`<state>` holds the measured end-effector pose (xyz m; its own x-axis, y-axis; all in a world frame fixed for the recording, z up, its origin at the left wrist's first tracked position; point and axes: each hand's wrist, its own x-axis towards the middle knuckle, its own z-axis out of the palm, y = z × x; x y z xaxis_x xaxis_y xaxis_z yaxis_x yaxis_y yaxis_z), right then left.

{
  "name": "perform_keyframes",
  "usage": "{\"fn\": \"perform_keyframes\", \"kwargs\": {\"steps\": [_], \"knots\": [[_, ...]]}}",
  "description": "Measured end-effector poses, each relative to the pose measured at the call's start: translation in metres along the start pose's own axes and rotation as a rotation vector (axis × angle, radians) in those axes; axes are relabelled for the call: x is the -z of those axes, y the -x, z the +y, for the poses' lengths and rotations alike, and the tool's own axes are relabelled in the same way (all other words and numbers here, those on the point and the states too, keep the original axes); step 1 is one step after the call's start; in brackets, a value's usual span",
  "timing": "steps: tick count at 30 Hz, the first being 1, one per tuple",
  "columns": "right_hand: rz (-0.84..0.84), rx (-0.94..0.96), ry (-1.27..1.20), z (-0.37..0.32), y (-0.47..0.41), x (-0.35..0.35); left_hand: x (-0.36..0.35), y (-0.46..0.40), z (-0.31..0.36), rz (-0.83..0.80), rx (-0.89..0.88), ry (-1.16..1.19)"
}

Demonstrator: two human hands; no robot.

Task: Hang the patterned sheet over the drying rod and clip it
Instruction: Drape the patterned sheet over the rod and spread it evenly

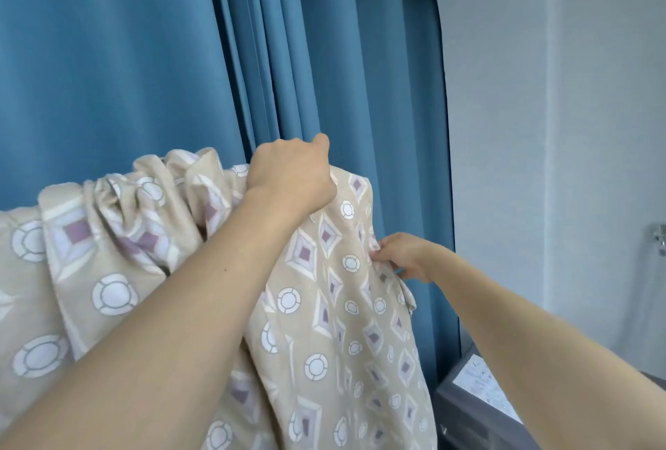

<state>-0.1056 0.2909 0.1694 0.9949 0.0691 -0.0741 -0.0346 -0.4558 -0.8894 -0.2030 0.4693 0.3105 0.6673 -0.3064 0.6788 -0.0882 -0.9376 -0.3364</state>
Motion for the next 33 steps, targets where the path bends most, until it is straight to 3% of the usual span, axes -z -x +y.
{"fn": "perform_keyframes", "kwargs": {"steps": [4,6,9,14,22,25,28,30,33], "knots": [[0.254,0.037,-0.164,-0.006,-0.014,0.018,-0.006,-0.002,0.000,0.059,0.026,-0.010],[0.306,0.058,-0.296,-0.012,-0.019,0.029,-0.010,-0.002,-0.001,0.102,0.021,-0.032],[0.327,0.036,-0.299,-0.015,-0.024,0.032,-0.014,-0.001,-0.003,0.141,0.019,-0.054],[0.158,-0.176,-0.239,0.008,-0.021,0.009,-0.018,-0.005,-0.005,0.106,0.012,-0.047],[-0.167,-0.447,0.331,0.033,-0.020,-0.007,-0.017,-0.002,-0.003,0.145,0.017,-0.003],[-0.291,-0.410,0.048,0.053,-0.018,-0.008,-0.016,0.000,-0.004,0.138,0.018,-0.005],[-0.240,-0.310,-0.240,0.065,-0.017,-0.007,-0.014,0.001,-0.005,0.130,0.016,-0.008],[-0.193,-0.293,-0.222,0.066,-0.018,-0.005,-0.013,0.002,-0.004,0.130,0.009,-0.008],[-0.350,-0.374,-0.001,0.057,-0.016,0.001,-0.012,0.001,-0.004,0.137,0.010,0.003]]}}
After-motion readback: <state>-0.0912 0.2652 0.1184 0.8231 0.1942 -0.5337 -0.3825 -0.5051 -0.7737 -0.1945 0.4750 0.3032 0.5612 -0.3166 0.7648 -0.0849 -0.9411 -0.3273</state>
